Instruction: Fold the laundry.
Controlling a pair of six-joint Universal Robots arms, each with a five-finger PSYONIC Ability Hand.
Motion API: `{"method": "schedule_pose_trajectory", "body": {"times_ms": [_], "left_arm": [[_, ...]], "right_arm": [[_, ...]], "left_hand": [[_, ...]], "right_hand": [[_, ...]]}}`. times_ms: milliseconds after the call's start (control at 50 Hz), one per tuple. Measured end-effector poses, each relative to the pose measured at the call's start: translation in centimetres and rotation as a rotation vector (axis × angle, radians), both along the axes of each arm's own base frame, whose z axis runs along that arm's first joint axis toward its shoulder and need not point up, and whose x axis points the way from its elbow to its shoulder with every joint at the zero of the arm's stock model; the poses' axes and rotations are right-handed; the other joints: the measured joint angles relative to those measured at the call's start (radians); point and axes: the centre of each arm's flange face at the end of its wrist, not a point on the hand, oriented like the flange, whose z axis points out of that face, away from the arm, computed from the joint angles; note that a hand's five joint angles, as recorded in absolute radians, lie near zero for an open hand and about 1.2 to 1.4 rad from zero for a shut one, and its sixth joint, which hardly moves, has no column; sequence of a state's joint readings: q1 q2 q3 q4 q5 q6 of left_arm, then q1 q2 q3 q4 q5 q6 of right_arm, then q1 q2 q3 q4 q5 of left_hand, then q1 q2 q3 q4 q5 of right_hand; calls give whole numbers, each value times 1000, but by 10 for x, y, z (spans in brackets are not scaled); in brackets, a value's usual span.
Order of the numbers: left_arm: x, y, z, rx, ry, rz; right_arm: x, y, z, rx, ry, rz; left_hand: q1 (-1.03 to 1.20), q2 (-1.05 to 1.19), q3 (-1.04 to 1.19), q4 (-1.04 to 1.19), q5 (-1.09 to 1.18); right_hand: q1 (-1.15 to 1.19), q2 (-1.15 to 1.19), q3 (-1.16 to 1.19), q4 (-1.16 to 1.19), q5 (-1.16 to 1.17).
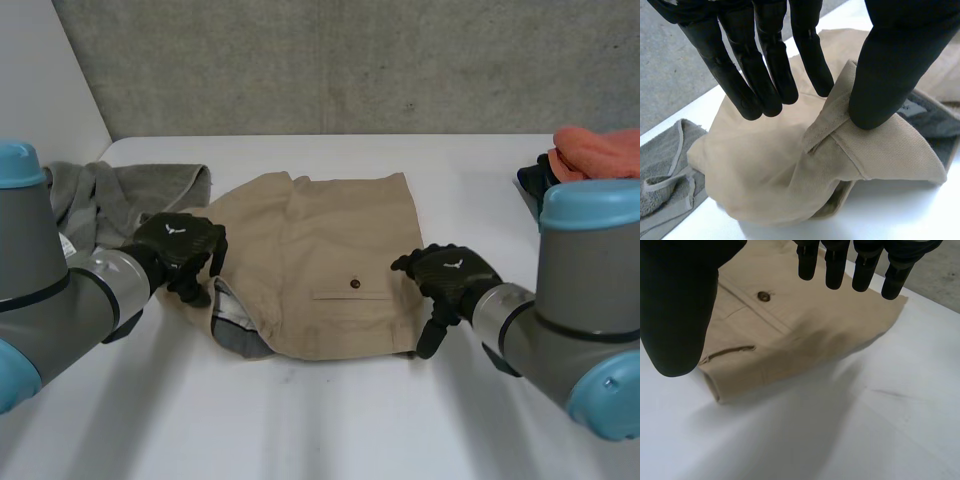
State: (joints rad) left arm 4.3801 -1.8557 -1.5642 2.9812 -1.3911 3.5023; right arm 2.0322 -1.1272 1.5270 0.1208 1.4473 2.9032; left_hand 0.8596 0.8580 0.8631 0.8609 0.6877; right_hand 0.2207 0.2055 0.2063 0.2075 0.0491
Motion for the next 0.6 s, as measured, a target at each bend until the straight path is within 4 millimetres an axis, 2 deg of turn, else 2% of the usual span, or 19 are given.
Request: {"method": "schedule_pose_trajectory", "body": {"times_ms": [140,260,320,360,380,400,420,440,520,580,600], "left_arm": [[1,3,-9,1,-47,-17],[2,2,-16,-18,-90,-38],[1,1,-19,-24,-103,-46],[1,0,-23,-26,-114,-53],[1,0,-23,-26,-114,-53],[1,0,-25,-24,-120,-57],[0,-1,-27,-22,-125,-60],[0,-1,-30,-18,-130,-62],[-1,-1,-34,-3,-139,-78],[-6,4,-33,9,-133,-102],[-9,8,-31,10,-122,-116]], "right_arm": [[10,6,-17,-47,36,34],[17,1,-31,-106,77,32],[19,-1,-35,-117,91,31],[20,-3,-39,-123,103,30],[20,-3,-39,-123,103,30],[20,-4,-40,-126,105,30],[21,-5,-41,-126,106,29],[21,-6,-41,-125,105,28],[18,-11,-37,-125,78,6],[15,-21,-27,-145,40,-25],[13,-30,-18,-175,14,-47]], "left_hand": [[-10,-14,-9,-7,-15],[-15,-20,-16,-15,-21],[2,0,-5,-3,-6],[115,110,105,98,90],[115,110,105,98,90],[215,214,207,201,188],[215,214,207,201,188],[274,331,316,329,289],[274,337,322,334,289],[274,337,322,334,289],[274,337,322,334,289]], "right_hand": [[4,4,4,3,4],[121,139,143,138,129],[340,343,341,340,320],[537,553,545,544,500],[537,553,545,544,500],[764,797,769,769,730],[824,886,872,863,822],[849,941,952,955,904],[849,941,978,984,912],[860,941,978,986,912],[860,941,978,986,912]]}}
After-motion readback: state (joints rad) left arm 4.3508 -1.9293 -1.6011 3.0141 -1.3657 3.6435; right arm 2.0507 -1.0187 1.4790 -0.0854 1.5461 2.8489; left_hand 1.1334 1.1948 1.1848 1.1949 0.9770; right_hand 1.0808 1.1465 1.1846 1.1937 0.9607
